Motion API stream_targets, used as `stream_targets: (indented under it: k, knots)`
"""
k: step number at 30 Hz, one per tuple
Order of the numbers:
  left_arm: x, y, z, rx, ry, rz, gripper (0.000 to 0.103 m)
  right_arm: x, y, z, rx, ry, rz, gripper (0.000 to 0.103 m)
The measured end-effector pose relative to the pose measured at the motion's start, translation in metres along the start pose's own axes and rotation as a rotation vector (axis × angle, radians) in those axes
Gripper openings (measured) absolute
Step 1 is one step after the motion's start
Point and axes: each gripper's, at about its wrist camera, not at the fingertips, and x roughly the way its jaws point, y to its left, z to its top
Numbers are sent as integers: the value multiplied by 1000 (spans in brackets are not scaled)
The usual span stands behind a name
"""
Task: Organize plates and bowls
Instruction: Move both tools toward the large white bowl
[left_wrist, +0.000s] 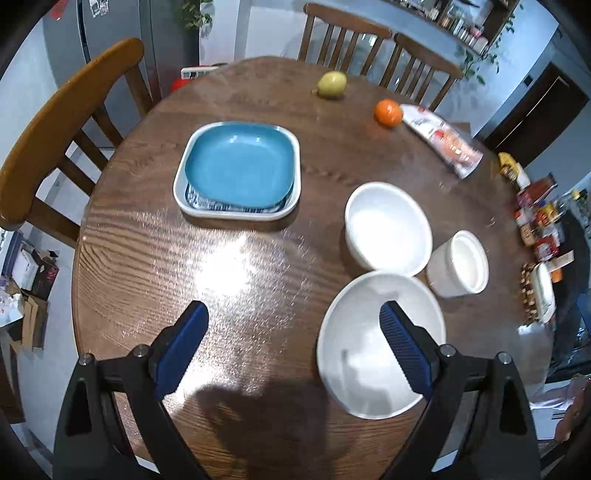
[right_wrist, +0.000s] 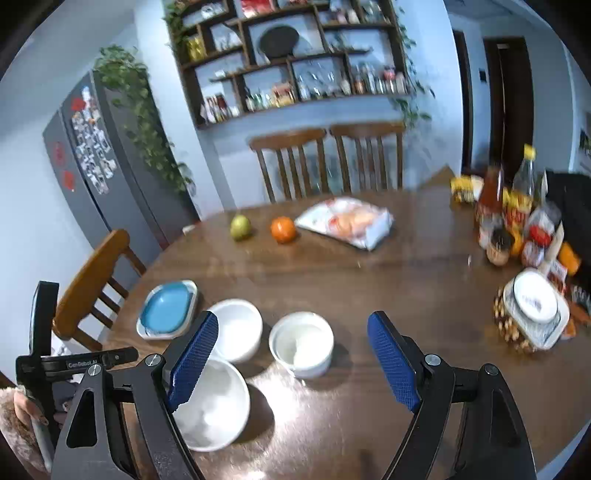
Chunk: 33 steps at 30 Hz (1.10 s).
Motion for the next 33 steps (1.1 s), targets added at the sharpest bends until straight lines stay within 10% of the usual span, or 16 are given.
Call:
stream_targets:
  k: [5,22,33]
  knots:
    - [9,8,2,-20,14,27,93,14,-13,-13,48,54,13,83]
    - [19,2,26,-78,54,-45,63,62,10,6,45,168,140,29]
    - [32,-21,64,-64,62,-81,56,108,41,43,11,264,199,25]
